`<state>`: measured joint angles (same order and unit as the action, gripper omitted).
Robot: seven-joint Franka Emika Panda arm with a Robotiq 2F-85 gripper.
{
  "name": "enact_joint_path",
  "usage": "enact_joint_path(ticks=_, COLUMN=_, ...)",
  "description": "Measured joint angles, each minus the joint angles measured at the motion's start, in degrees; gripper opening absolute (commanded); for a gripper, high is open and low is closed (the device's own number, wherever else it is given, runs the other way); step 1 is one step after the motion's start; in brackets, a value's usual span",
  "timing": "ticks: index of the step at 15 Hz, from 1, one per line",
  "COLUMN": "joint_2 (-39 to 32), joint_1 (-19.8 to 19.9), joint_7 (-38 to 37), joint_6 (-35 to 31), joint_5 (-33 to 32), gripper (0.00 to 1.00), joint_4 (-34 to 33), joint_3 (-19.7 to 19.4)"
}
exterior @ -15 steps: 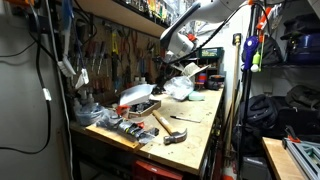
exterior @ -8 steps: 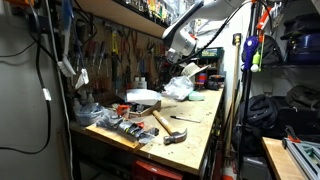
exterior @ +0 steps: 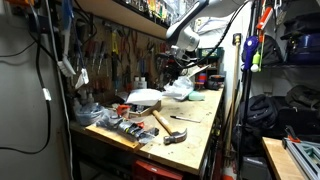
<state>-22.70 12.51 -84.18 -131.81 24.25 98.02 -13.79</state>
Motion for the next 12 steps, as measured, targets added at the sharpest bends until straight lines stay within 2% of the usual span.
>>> enact_joint_path(ticks=5, joint_2=3.39, joint_1=1.77, joint_7=12.6, joint_6=3.8, joint_5=-6.89, gripper=1.0, joint_4=0.13, joint_3=-0.93)
enact_joint_path(ticks=12, joint_2=8.77, joint_1=4.77, joint_7=36.74, joint_6=8.14, joint_5=-11.78, gripper=1.0, joint_4=3.32, joint_3=-3.07)
